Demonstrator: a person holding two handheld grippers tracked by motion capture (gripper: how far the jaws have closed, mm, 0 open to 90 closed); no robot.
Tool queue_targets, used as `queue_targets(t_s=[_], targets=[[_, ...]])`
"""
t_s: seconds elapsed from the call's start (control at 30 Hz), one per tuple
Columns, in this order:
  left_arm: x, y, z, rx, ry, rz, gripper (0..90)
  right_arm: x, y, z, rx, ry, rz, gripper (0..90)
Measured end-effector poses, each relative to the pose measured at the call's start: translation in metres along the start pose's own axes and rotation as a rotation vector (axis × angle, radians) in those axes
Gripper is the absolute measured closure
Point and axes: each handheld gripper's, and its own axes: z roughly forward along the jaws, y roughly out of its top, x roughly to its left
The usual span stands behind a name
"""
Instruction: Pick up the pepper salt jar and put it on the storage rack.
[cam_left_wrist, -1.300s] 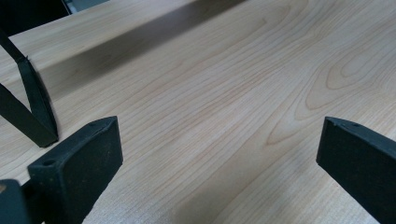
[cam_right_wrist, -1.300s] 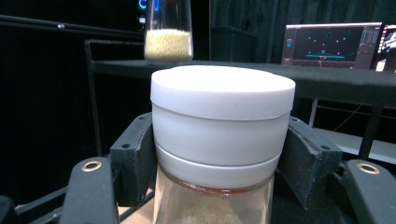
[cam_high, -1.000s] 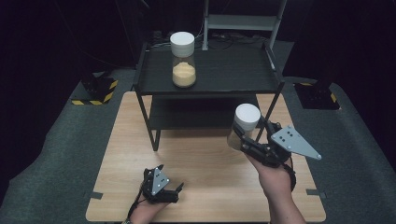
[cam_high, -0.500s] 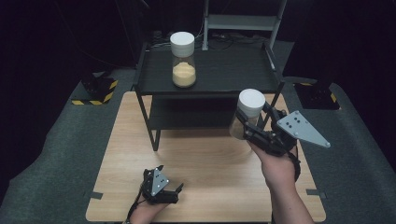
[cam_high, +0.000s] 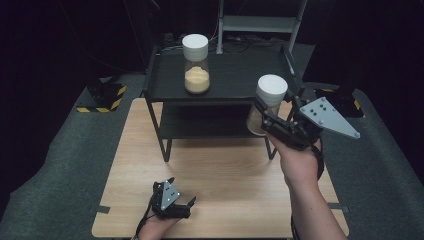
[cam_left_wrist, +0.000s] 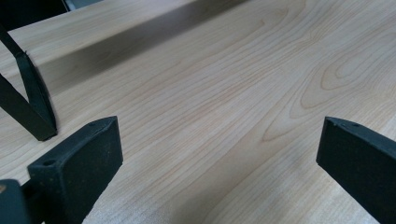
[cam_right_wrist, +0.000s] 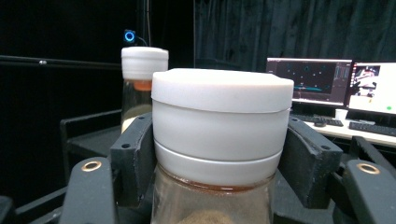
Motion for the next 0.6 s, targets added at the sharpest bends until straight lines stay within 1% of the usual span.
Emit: queue_targets(t_s=[0.33, 0.4, 0.43, 0.47, 0.53, 0.6], targets=[[0.002, -0.001, -0.001, -0.006, -0.007, -0.013, 0.7, -0.003, 0.012, 0.017, -0.004, -0.012, -0.008, 33.5], [0.002, -0.001, -0.001, -0.005, -0.007, -0.011, 0.6, -0.003, 0.015, 0.024, -0.002, -0.014, -0.013, 33.5], [0.002, -0.002, -0.001, -0.006, -0.008, -0.013, 0.6, -0.003, 0.015, 0.024, -0.002, -0.014, -0.013, 33.5], [0.003, -0.002, -0.001, -0.007, -0.008, -0.015, 0.7, -0.003, 0.016, 0.029, -0.001, -0.017, -0.012, 33.5], [0.003, -0.002, -0.001, -0.006, -0.010, -0.016, 0.7, -0.004, 0.017, 0.032, 0.000, -0.018, -0.013, 33.5], [0.003, -0.002, -0.001, -0.006, -0.012, -0.015, 0.6, -0.005, 0.018, 0.039, -0.005, -0.021, -0.015, 33.5]])
